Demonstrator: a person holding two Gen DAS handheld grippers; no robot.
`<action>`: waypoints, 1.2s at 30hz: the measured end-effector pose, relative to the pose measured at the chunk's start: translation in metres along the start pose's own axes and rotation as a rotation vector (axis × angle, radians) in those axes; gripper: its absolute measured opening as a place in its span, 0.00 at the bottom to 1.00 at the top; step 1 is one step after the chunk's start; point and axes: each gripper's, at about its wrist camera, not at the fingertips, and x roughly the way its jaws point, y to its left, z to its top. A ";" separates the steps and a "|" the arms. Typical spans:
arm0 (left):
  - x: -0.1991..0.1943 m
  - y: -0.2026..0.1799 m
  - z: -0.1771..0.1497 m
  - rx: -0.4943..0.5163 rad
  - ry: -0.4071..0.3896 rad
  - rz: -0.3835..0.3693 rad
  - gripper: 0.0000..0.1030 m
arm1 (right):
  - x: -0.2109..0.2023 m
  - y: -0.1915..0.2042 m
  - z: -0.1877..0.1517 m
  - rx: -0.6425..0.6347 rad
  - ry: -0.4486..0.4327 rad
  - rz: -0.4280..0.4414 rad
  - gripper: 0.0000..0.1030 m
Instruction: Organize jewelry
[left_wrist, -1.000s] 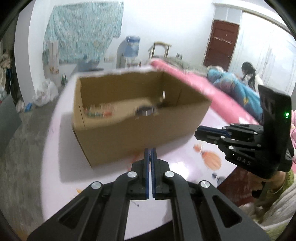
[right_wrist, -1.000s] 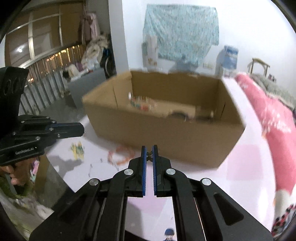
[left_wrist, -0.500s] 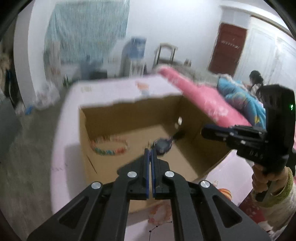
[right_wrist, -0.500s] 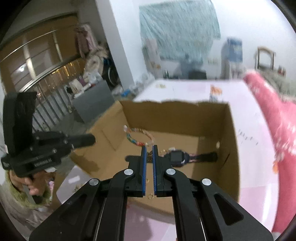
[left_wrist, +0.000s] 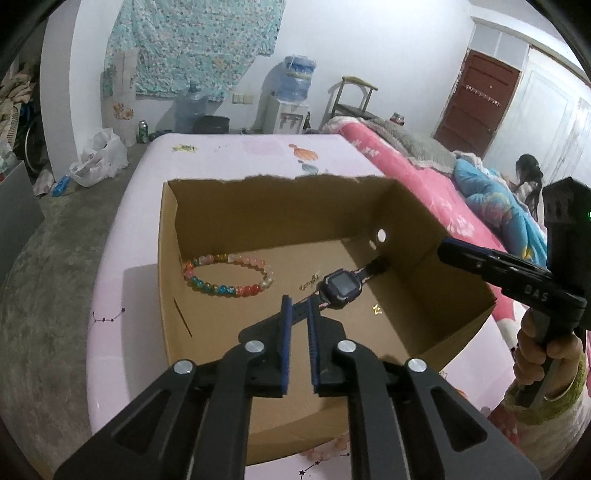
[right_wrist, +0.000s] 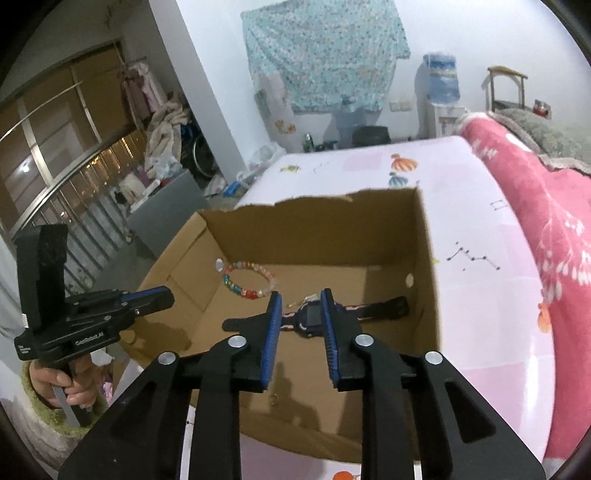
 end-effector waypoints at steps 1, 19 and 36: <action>-0.001 0.001 0.001 -0.001 -0.005 -0.006 0.15 | -0.006 -0.001 0.000 0.001 -0.014 -0.002 0.25; -0.074 -0.025 -0.039 0.067 -0.092 0.044 0.74 | -0.119 -0.023 -0.030 0.040 -0.203 -0.149 0.83; 0.002 -0.036 -0.148 0.046 0.252 0.159 0.91 | -0.019 -0.016 -0.160 0.112 0.277 -0.338 0.90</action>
